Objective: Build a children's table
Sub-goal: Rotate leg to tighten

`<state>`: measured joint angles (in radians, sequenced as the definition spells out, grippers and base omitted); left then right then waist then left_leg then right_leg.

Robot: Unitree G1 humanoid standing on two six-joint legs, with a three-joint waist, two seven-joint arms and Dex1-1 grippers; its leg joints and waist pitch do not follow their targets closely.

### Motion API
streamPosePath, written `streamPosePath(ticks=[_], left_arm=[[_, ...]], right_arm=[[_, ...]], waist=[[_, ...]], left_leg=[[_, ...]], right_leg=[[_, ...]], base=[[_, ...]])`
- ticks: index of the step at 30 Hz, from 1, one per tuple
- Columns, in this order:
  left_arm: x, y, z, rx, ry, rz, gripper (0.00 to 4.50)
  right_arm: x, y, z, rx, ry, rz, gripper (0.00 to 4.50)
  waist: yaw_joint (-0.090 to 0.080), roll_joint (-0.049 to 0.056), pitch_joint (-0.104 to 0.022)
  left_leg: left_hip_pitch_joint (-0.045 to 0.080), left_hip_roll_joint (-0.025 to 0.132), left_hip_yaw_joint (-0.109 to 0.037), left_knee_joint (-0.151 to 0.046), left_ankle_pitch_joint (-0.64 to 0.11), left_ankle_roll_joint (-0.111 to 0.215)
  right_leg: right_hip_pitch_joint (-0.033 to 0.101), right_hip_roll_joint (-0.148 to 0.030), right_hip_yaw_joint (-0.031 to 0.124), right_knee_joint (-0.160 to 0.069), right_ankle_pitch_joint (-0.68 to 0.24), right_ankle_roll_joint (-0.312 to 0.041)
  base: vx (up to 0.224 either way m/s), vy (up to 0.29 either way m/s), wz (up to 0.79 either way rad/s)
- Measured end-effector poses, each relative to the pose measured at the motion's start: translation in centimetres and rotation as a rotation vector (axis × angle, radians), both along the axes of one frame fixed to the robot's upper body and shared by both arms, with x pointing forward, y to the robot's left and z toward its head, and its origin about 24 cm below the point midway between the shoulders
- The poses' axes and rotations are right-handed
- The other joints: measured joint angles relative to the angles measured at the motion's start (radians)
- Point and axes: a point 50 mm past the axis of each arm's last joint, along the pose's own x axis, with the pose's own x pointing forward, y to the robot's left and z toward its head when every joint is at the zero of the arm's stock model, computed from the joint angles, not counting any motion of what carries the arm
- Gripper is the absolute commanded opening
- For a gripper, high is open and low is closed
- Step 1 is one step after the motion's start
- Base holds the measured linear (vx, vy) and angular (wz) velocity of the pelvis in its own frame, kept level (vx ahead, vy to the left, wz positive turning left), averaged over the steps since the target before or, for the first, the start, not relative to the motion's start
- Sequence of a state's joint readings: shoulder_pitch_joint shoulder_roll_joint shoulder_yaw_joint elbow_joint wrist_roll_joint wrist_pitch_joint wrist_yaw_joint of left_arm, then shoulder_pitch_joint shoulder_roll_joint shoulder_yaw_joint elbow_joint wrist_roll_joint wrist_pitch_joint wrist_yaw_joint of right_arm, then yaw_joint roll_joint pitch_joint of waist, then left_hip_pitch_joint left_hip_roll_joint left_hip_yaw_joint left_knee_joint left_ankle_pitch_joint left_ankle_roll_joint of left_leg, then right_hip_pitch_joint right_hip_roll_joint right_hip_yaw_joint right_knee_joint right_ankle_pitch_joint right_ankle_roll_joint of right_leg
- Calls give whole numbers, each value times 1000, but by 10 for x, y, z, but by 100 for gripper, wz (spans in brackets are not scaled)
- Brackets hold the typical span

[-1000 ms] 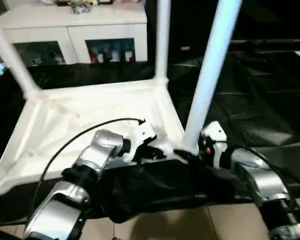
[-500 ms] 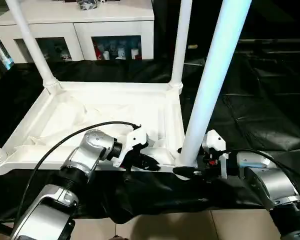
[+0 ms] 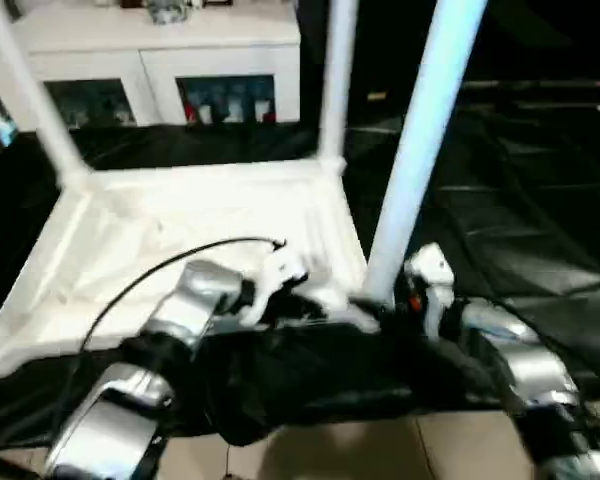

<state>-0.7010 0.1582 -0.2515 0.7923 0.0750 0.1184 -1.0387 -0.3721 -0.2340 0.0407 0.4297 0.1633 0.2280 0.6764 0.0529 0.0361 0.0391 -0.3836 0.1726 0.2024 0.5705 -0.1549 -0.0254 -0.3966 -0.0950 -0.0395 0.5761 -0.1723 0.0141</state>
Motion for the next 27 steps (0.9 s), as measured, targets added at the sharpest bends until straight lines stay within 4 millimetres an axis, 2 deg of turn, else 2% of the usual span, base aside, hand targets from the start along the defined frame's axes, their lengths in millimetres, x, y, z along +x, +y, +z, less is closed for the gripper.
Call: streamPosePath(ticks=[3,7,9,11,15,19,22,27], left_arm=[[5,-11,-1,-5,-4,85,0],[7,-16,-3,-11,-4,132,0],[7,-15,-3,-14,1,132,0],[6,-14,-4,-17,6,124,0],[6,-10,-2,-19,11,87,0],[0,7,-1,-19,30,5,0],[-6,20,1,-18,52,-89,0],[-13,28,3,-4,74,-208,0]], right_arm=[[12,6,0,0,0,-141,266],[18,12,-1,-7,-4,-207,266],[18,13,-1,-6,-9,-205,335],[17,13,-1,-5,-10,-188,338],[14,10,1,-29,-22,-100,379],[1,2,4,-40,-27,100,379],[-11,-3,7,-23,-4,263,379],[-20,-3,12,-34,19,442,379]], waist=[[-10,1,0],[-19,10,-5],[-20,13,-7],[-20,14,-8],[-21,14,-8],[-17,13,-8],[-7,13,-7],[10,12,-7]], left_leg=[[0,-1,0,0,0,0],[0,-1,0,0,0,0],[0,-1,0,0,0,0],[0,-1,0,0,0,0],[-1,0,-1,0,0,0],[-2,1,-1,-2,0,0],[-3,2,-1,-4,0,0],[-5,2,-1,-4,-2,-2]], right_leg=[[0,-1,1,-1,0,0],[0,-1,0,-1,0,0],[0,-1,0,-1,0,0],[0,0,0,-1,0,0],[-1,0,0,-1,0,0],[-2,1,-2,1,1,-1],[-3,1,-4,1,4,-6],[-5,1,-4,1,4,-7]], base=[[0,0,0],[0,0,0],[0,0,0],[0,0,0],[0,0,0],[0,0,0],[0,0,0],[0,0,0]])
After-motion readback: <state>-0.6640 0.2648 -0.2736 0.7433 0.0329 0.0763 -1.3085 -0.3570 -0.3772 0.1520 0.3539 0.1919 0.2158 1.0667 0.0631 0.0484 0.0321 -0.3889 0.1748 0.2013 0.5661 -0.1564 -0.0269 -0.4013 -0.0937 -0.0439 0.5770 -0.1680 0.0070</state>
